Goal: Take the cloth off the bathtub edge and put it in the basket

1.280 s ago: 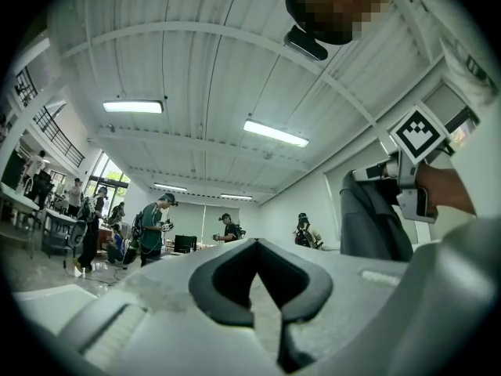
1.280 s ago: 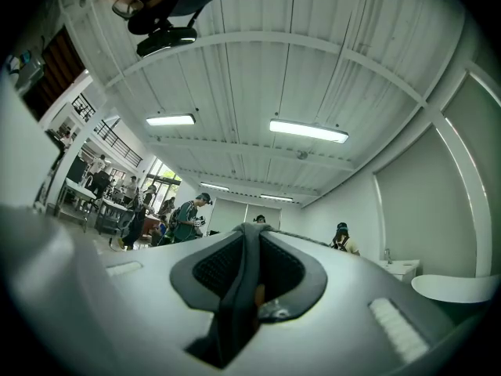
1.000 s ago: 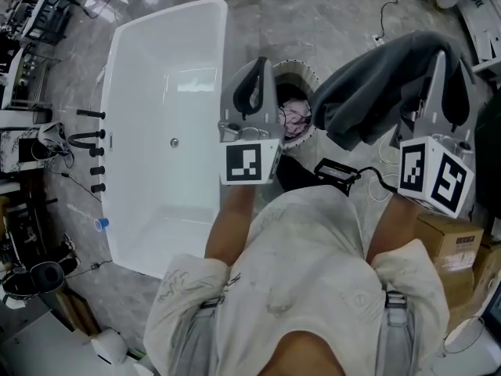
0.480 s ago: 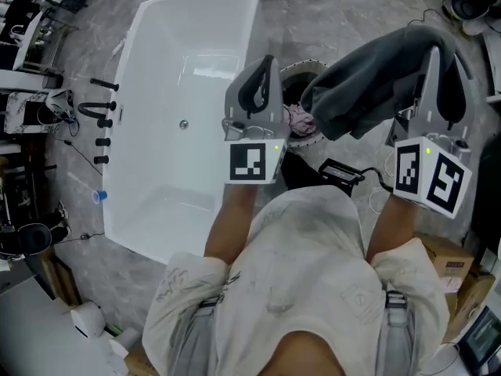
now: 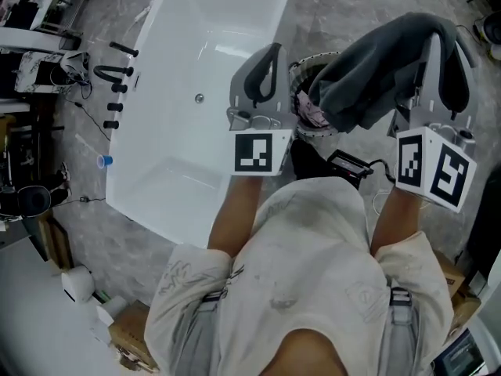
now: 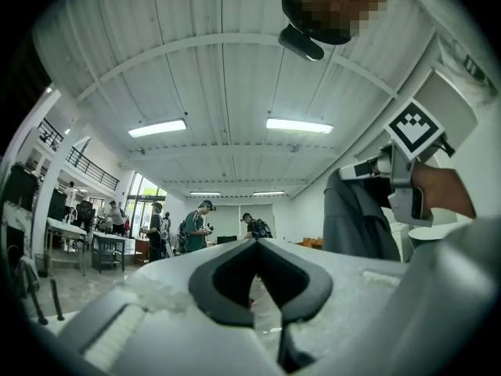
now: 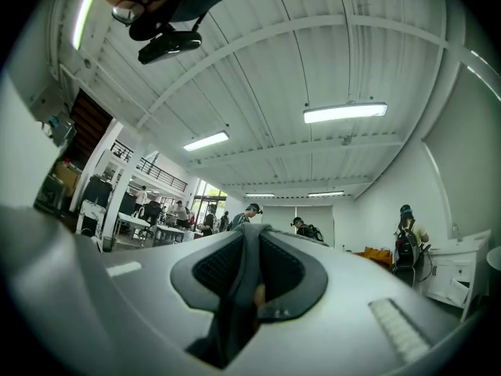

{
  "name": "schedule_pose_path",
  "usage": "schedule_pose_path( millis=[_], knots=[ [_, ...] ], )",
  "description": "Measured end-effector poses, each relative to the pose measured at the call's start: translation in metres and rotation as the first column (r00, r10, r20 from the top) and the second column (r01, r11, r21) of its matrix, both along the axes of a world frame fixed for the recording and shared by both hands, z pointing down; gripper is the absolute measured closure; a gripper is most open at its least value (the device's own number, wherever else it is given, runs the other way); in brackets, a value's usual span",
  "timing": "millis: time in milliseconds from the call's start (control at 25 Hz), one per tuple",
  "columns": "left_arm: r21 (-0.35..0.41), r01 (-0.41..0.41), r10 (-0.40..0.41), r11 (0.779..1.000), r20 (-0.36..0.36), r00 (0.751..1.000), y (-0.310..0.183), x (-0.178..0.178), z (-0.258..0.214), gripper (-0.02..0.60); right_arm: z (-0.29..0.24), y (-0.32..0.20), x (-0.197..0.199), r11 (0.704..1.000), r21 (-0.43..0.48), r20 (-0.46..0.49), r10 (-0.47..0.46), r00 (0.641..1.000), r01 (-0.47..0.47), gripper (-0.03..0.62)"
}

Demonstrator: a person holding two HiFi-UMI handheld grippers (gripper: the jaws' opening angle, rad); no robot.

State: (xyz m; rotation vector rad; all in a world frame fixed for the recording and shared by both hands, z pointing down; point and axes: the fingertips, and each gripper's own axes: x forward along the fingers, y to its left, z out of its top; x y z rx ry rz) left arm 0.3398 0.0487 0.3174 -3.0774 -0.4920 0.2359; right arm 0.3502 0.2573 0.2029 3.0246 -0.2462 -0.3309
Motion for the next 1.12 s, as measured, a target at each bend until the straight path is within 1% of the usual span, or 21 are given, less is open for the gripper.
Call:
schedule_pose_path(
  millis=[120,400,520,680,840,960,1040,1120],
  knots=[
    [-0.004,0.024,-0.024,1.0,-0.017,1.0,-0.009,-0.002,-0.003,0.584,0.001,-0.008,0.002,1.0,0.007,0.003,-0.025,1.0,0.024,0.53],
    [0.002,0.044,-0.044,0.999,0.0,0.999,-0.011,-0.006,0.001,0.584,0.024,-0.017,0.008,0.998,0.01,0.061,-0.069,0.996,0.068,0.53],
    [0.003,0.049,-0.049,0.999,0.005,0.999,-0.011,-0.007,0.004,0.584,0.044,-0.022,0.014,0.996,0.001,0.106,-0.085,0.991,0.085,0.53],
    [0.009,0.053,-0.053,0.999,0.01,0.999,-0.01,-0.005,0.006,0.584,0.08,-0.028,0.023,0.994,-0.003,0.19,-0.111,0.976,0.113,0.528],
    [0.006,0.047,-0.047,0.999,0.025,0.999,-0.005,-0.001,0.012,0.584,0.131,-0.035,0.034,0.988,-0.001,0.286,-0.146,0.947,0.153,0.528],
    [0.0,0.045,-0.045,0.999,0.042,0.998,-0.003,-0.001,0.019,0.584,0.173,-0.043,0.04,0.982,0.011,0.361,-0.179,0.915,0.188,0.528],
    [0.011,0.046,-0.046,0.999,0.05,0.998,-0.003,-0.002,0.022,0.584,0.204,-0.047,0.044,0.979,0.019,0.425,-0.191,0.885,0.202,0.528],
    [0.023,0.047,-0.048,0.999,0.049,0.998,-0.003,-0.001,0.023,0.584,0.236,-0.049,0.049,0.975,0.043,0.494,-0.212,0.843,0.22,0.528]
  ],
)
